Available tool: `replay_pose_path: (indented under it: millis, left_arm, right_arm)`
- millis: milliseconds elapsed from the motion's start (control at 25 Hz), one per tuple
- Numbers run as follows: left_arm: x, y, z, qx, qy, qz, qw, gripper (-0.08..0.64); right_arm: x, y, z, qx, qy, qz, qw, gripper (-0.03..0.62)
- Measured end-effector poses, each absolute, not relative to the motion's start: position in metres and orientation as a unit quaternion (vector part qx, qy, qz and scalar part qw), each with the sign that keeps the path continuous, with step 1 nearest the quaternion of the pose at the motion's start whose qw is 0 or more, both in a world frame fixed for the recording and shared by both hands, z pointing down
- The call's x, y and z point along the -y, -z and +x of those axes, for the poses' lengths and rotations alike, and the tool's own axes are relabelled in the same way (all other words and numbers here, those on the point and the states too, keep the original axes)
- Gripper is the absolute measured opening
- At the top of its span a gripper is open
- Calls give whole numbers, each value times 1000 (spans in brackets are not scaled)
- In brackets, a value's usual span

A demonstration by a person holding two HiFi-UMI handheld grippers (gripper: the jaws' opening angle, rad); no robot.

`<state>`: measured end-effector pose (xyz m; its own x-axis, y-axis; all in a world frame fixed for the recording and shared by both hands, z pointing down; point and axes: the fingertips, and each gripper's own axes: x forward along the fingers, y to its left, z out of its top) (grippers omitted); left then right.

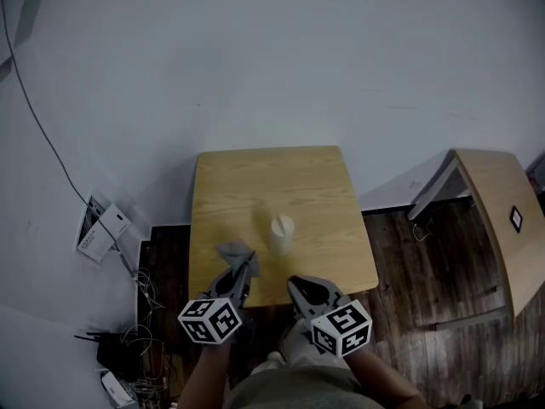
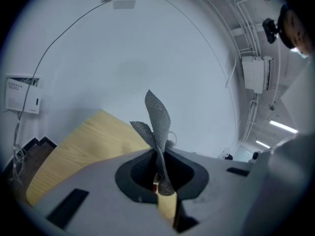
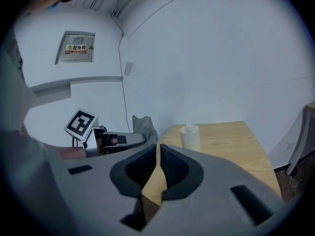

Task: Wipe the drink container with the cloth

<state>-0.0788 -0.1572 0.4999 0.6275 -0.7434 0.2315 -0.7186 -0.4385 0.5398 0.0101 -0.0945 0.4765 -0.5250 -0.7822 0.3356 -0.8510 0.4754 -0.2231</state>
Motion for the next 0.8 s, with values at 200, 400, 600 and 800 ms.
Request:
replay_pose_path:
  millis: [200,400,600,800]
  left_arm:
    - [184,-506,-72,437,-4,848,300,20]
    - [204,-510,-62,425,-11,854,300,20]
    - [220,-515,-54,421,-25,857,297,20]
    - [234,-520,-44,414,-37,860,295,20]
  right_arm:
    - [102,-481,17,851,-192,480,95,20]
    - [110,-488,23,846,-201,483,100,20]
    - [118,-493,27,843,-210,485,99,18]
    - [124,-496,29,844,-214,482,100,18]
